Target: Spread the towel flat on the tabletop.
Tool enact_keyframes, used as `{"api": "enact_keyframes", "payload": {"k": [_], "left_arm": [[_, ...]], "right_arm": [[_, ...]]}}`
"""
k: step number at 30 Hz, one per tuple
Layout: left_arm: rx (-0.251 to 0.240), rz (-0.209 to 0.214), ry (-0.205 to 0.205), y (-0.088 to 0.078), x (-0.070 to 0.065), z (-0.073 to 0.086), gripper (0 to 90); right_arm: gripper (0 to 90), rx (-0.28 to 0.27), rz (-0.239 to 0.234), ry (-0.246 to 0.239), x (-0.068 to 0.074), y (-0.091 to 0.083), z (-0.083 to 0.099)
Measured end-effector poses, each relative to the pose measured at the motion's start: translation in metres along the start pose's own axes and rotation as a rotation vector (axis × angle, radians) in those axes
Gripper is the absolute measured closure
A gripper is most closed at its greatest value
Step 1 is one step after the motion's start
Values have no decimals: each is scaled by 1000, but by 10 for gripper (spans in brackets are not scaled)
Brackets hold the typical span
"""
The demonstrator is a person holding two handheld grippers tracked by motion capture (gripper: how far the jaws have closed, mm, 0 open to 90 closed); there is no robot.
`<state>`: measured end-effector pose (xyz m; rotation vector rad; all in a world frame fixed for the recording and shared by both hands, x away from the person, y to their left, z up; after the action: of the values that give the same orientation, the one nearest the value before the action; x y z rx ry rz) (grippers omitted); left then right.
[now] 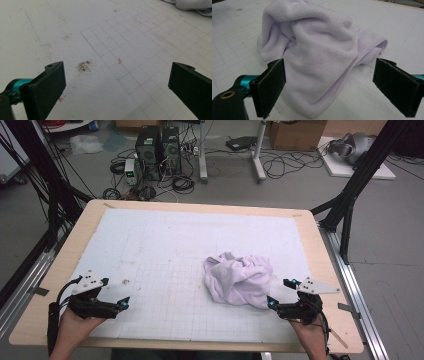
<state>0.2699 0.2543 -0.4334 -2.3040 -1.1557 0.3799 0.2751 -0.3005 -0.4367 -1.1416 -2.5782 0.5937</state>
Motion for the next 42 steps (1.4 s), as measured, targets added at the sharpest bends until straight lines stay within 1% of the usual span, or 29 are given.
{"api": "enact_keyframes", "payload": {"k": [4, 5, 9, 13, 16, 21, 26, 29, 31, 32, 34, 37, 38, 39, 41, 42], "left_arm": [[4, -2, 5, 1, 0, 0, 18], [-4, 0, 4, 0, -1, 0, 18], [-4, 2, 10, -1, -2, -1, 18], [-12, 0, 7, -3, -2, -1, 18], [-14, 0, 9, -4, -2, -2, 18], [-17, 5, 10, -4, -3, -1, 18], [-24, 0, 10, -6, -4, -2, 18], [-23, 0, 3, -7, -3, 0, 18], [-24, -2, 5, -8, -4, 0, 18], [-29, -5, -1, -9, -5, 0, 18], [-31, -7, 1, -10, -5, 0, 18], [-31, -7, -3, -10, -4, 1, 18], [-31, -7, -4, -10, -4, 1, 18], [-31, -7, -2, -9, -3, 0, 18], [-34, -5, -5, -9, -3, 0, 18], [-32, -3, -2, -9, -3, 0, 18]], "right_arm": [[106, -4, 1, -2, 1, -2, 1], [106, -5, 2, -2, 1, -3, 1], [106, -10, 2, -7, 2, -4, 0], [106, -16, 3, -16, 4, -5, -1], [106, -17, 1, -13, 5, -5, -1], [106, -22, 5, -21, 6, -7, -2], [106, -20, 3, -23, 8, -7, -3], [106, -29, -7, -33, 10, -6, -5], [106, -35, -21, -31, 11, -6, -8], [106, -38, -26, -31, 11, -5, -10], [106, -47, -46, -31, 13, -4, -15], [106, -51, -72, -52, 17, 1, -25], [106, -51, -72, -52, 17, 1, -25], [106, -48, -75, -60, 17, 3, -29], [106, -48, -91, -60, 18, 9, -36], [106, -48, -105, -60, 17, 14, -43]]}}
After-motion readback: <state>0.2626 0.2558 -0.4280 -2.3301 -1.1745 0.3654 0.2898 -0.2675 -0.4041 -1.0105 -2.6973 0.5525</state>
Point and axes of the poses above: each handheld gripper's, and its own axes: y roughly forward along the jaws, z roughly out of its underside, x roughly to its left, the point moved 3 cm from there along y, roughly forward along the jaws
